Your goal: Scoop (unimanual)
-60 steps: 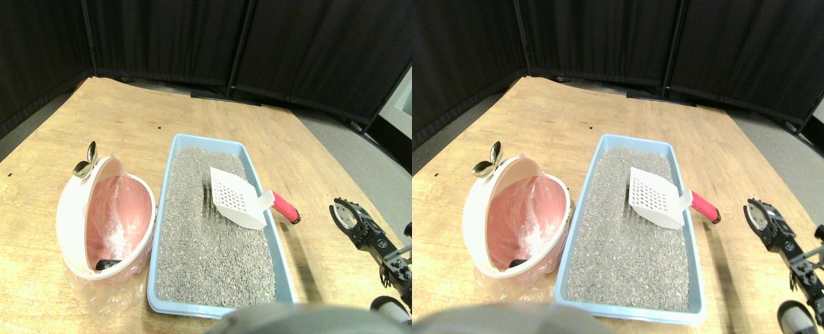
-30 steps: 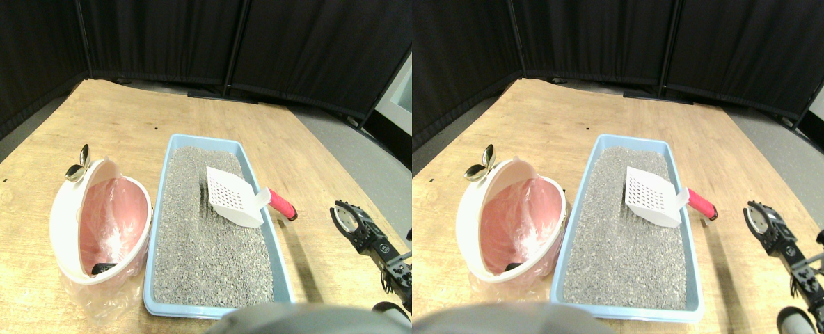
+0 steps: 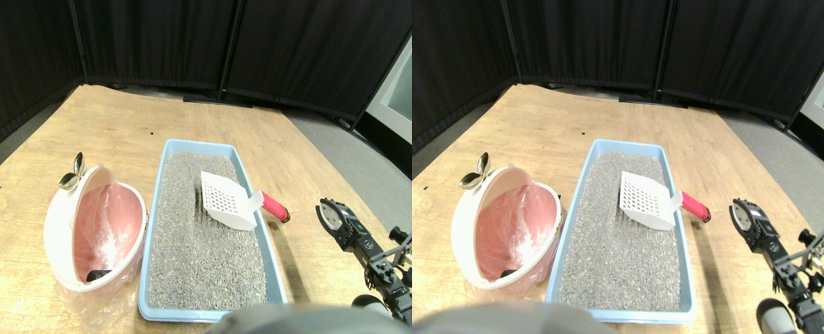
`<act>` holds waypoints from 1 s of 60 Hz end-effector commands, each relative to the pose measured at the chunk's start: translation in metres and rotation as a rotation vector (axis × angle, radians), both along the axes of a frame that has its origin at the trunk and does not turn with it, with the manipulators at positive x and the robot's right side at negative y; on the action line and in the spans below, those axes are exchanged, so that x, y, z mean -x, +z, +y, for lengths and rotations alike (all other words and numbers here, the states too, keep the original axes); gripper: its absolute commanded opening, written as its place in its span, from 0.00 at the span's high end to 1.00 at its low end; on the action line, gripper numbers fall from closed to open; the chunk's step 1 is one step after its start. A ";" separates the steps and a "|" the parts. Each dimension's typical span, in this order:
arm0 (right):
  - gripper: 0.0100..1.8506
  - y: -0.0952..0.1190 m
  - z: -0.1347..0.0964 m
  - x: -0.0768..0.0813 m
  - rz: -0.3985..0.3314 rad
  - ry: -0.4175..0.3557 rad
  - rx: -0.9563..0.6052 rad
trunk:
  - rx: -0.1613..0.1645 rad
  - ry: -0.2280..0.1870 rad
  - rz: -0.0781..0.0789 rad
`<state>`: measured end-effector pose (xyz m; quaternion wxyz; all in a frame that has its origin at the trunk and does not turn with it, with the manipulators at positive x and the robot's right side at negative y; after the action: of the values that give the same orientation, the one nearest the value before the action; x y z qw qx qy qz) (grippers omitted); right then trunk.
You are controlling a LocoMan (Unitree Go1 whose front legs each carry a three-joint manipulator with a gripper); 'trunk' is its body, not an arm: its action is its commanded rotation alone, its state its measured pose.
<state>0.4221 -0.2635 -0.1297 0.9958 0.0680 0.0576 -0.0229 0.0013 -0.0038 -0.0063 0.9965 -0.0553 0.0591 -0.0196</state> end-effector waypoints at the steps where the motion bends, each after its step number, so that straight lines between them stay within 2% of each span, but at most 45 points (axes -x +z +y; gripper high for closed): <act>1: 0.97 0.007 0.005 -0.002 -0.050 0.024 -0.014 | 0.014 -0.001 -0.015; 43: 0.97 0.012 0.008 0.002 -0.043 0.026 -0.007 | 0.023 0.001 -0.016; 45: 0.96 0.012 0.008 0.001 -0.042 0.031 -0.011 | 0.023 0.001 -0.016; 47: 0.88 0.012 0.008 0.001 -0.046 0.045 0.001 | 0.024 -0.001 -0.014; 53: 0.75 0.014 0.009 0.003 -0.059 0.022 0.005 | 0.024 -0.001 -0.014; 60: 0.81 0.013 0.009 0.002 -0.074 0.029 -0.013 | 0.027 -0.002 -0.013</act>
<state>0.4186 -0.2584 -0.1228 0.9965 0.0668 0.0483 -0.0168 0.0015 -0.0041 -0.0064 0.9964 -0.0580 0.0587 -0.0197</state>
